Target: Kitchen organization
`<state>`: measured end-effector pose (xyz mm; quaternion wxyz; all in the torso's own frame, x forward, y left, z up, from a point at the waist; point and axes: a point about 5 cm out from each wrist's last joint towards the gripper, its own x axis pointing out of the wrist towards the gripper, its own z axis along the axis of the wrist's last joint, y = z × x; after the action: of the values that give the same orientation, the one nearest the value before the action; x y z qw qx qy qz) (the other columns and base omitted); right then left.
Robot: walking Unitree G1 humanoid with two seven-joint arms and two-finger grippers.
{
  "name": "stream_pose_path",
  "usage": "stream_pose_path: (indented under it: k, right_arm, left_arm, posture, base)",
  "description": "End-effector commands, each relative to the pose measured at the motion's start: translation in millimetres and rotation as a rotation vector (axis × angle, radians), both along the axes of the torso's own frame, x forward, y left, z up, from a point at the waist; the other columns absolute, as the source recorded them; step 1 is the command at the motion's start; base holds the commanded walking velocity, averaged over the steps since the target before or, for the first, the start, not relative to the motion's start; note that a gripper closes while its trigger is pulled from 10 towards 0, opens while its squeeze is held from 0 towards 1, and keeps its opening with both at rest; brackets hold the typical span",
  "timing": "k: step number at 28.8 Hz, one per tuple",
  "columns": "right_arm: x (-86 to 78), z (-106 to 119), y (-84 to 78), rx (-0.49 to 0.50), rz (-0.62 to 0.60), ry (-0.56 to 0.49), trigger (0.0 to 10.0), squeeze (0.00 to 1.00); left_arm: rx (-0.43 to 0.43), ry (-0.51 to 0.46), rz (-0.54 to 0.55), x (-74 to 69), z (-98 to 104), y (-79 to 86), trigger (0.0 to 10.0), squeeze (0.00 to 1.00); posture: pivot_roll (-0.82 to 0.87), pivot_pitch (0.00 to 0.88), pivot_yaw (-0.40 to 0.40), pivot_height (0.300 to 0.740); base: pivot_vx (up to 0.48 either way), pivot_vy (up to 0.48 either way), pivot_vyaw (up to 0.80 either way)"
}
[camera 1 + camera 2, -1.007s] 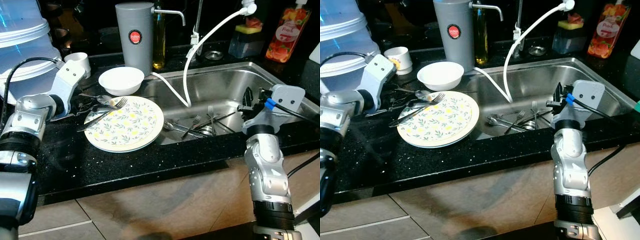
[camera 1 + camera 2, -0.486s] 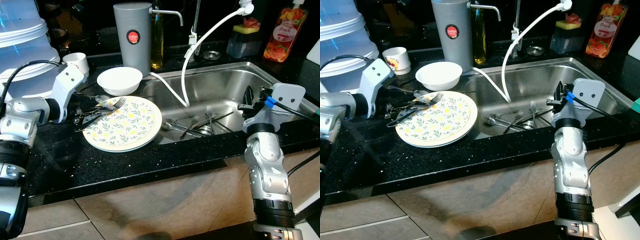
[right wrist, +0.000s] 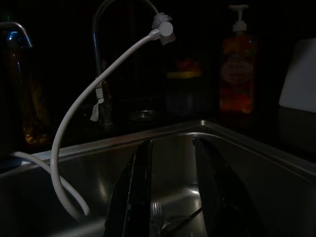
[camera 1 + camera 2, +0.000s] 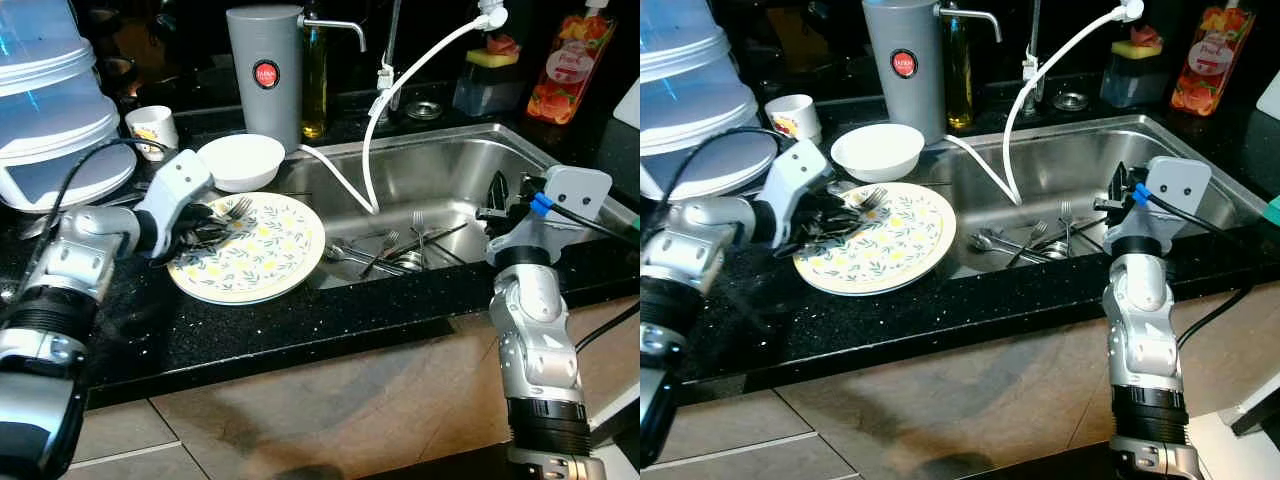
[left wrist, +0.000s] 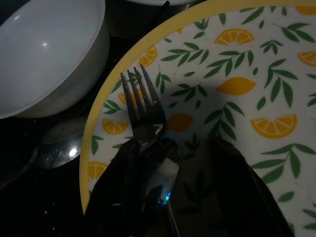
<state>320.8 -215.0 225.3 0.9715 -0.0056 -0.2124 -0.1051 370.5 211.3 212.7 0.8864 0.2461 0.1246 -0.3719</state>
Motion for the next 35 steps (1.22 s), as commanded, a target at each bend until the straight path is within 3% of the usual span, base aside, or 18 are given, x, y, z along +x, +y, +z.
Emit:
stream_pose_path:
  k: [1, 3, 4, 5, 6, 11, 16, 17, 18, 22, 23, 24, 25, 26, 31, 33, 35]
  right_arm:
    - [-0.4, -2, -0.8, 0.008, -0.003, 0.002, 10.0, 0.00]
    - [-0.4, -2, -0.8, 0.008, -0.003, 0.002, 10.0, 0.00]
    - [-1.3, -3, -1.5, 0.009, -0.006, 0.003, 10.0, 0.00]
    - [-1.3, -3, -1.5, 0.009, -0.006, 0.003, 10.0, 0.00]
    - [-2.2, -3, -1.9, 0.010, -0.010, 0.004, 10.0, 0.00]
    - [-2.7, -4, -1.8, 0.013, -0.012, 0.005, 10.0, 0.00]
    - [-1.8, -4, -0.4, 0.018, -0.007, 0.003, 10.0, 0.00]
    - [-1.7, -4, -0.4, 0.018, -0.007, 0.003, 10.0, 0.00]
    - [-1.7, -4, -0.4, 0.018, -0.007, 0.003, 10.0, 0.00]
    - [-1.5, -4, -0.9, 0.017, -0.008, 0.002, 10.0, 0.00]
    - [-1.5, -4, -0.9, 0.017, -0.008, 0.002, 10.0, 0.00]
    - [-1.2, -3, -1.2, 0.016, -0.008, 0.000, 10.0, 0.00]
    - [-1.2, -3, -1.2, 0.016, -0.008, 0.000, 10.0, 0.00]
    - [-0.9, -2, -1.4, 0.015, -0.008, -0.002, 10.0, 0.00]
    - [-0.4, -1, -1.6, 0.015, -0.009, -0.004, 10.0, 0.00]
    - [-0.5, -1, -1.6, 0.014, -0.010, -0.005, 10.0, 0.00]
    - [-0.9, 0, -2.4, 0.013, -0.014, -0.008, 10.0, 0.00]
  left_arm:
    - [0.036, 0.103, 0.011, -3.1, -27, -1.8, 10.0, 0.00]
    - [0.036, 0.103, 0.011, -3.1, -27, -1.8, 10.0, 0.00]
    - [0.078, 0.108, 0.050, -1.5, -36, -0.9, 3.4, 0.00]
    - [0.078, 0.108, 0.050, -1.5, -36, -0.9, 3.4, 0.00]
    - [0.111, 0.104, 0.081, -0.7, -41, 1.2, 0.0, 0.00]
    - [0.140, 0.081, 0.123, 0.4, -43, 5.6, 0.0, 0.00]
    - [0.087, 0.044, 0.109, 0.0, -32, 3.6, 0.0, 0.00]
    - [-0.010, 0.019, 0.093, 1.0, -21, -1.6, 0.0, 0.00]
    - [-0.010, 0.019, 0.093, 1.0, -21, -1.6, 0.0, 0.00]
    - [-0.276, -0.098, -0.018, 1.0, 24, -24.3, 0.0, 0.00]
    - [-0.276, -0.098, -0.018, 1.0, 24, -24.3, 0.0, 0.00]
    - [-0.372, -0.151, -0.068, -1.3, 45, -35.2, 8.8, 0.00]
    - [-0.372, -0.151, -0.068, -1.3, 45, -35.2, 8.8, 0.00]
    - [-0.435, -0.195, -0.123, -5.3, 59, -43.8, 10.0, 0.00]
    - [-0.465, -0.233, -0.190, -9.4, 71, -59.7, 10.0, 0.00]
    - [-0.428, -0.252, -0.181, -7.4, 72, -65.6, 10.0, 0.00]
    - [-0.300, -0.274, -0.077, 2.6, 63, -57.7, 10.0, 0.00]
  posture:
    - [0.01, 0.000, 0.038, 0.740]
    - [0.01, 0.000, 0.038, 0.740]
    - [0.00, 0.000, 0.042, 0.740]
    - [0.00, 0.000, 0.042, 0.740]
    - [0.00, 0.000, 0.044, 0.740]
    - [0.01, 0.000, 0.044, 0.740]
    - [0.01, 0.000, 0.044, 0.740]
    - [0.01, 0.000, 0.044, 0.740]
    - [0.01, 0.000, 0.044, 0.740]
    - [0.01, 0.000, 0.039, 0.740]
    - [0.01, 0.000, 0.039, 0.740]
    - [0.01, 0.000, 0.039, 0.740]
    - [0.01, 0.000, 0.039, 0.740]
    - [0.01, 0.000, 0.038, 0.740]
    - [0.00, 0.000, 0.040, 0.740]
    - [0.00, 0.000, 0.040, 0.740]
    - [0.00, 0.000, 0.046, 0.740]
  base:
    - [0.000, 0.000, 0.00]
    - [0.000, 0.000, 0.00]
    - [0.000, 0.000, 0.00]
    - [0.000, 0.000, 0.00]
    - [0.000, 0.000, 0.00]
    - [0.000, 0.000, 0.00]
    - [0.000, 0.000, 0.00]
    - [0.000, 0.000, 0.00]
    - [0.000, 0.000, 0.00]
    - [0.000, 0.000, 0.00]
    - [0.000, 0.000, 0.00]
    - [0.000, 0.000, 0.00]
    - [0.000, 0.000, 0.00]
    - [0.000, 0.000, 0.00]
    - [0.000, 0.000, 0.00]
    - [0.000, 0.000, 0.00]
    - [0.000, 0.000, 0.00]
